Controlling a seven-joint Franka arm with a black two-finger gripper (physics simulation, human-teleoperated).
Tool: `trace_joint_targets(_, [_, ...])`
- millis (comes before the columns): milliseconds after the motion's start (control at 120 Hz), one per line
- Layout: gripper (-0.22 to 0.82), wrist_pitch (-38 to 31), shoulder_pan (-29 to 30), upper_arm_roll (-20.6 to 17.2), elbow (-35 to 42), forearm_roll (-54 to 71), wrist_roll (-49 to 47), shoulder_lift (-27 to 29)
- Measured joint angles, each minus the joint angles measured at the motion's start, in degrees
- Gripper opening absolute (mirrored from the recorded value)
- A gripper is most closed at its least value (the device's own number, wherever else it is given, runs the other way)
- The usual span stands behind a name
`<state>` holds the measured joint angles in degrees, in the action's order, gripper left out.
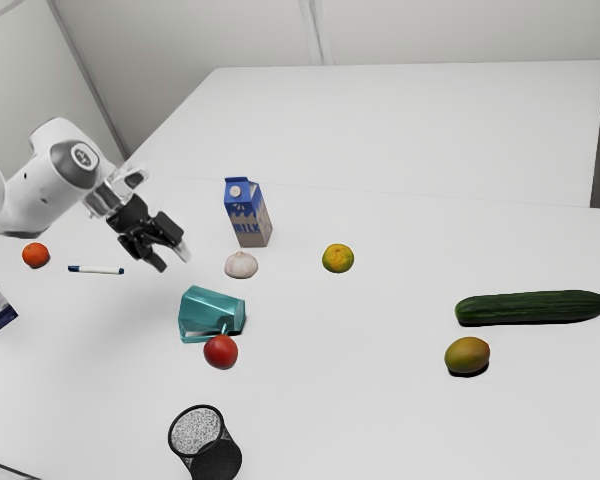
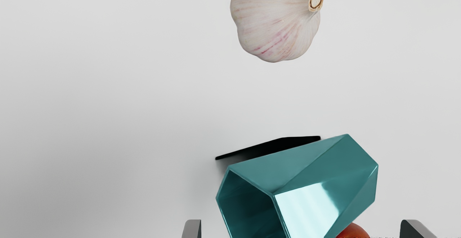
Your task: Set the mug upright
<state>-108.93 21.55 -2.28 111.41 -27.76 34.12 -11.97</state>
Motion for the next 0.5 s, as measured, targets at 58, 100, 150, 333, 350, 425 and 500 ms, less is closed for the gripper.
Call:
trace_joint_targets(58, [0.6, 0.0, 0.4, 0.0, 1.1, -0.9, 1.5, -0.1])
trace_joint_targets(100, [0.6, 0.1, 0.9, -0.1, 1.9, -1.3, 2.5, -0.2])
trace_joint_targets(150, [0.6, 0.2, 1.2, 0.0, 2.7, -1.8, 3.6, -0.3])
trace_joint_targets(333, [0.6, 0.9, 1.7, 0.0, 3.7, -4.1, 7.4, -2.6])
trace_joint_targets(350, [0.6, 1.0, 1.9, 0.0, 3.7, -4.3, 7.7, -2.9])
trace_joint_targets(425, [0.6, 1.8, 2.4, -0.1, 3.7, -5.5, 9.0, -4.1])
trace_joint_targets(500, [0.6, 2.5, 2.4, -0.6, 3.6, -7.0, 10.3, -4.8])
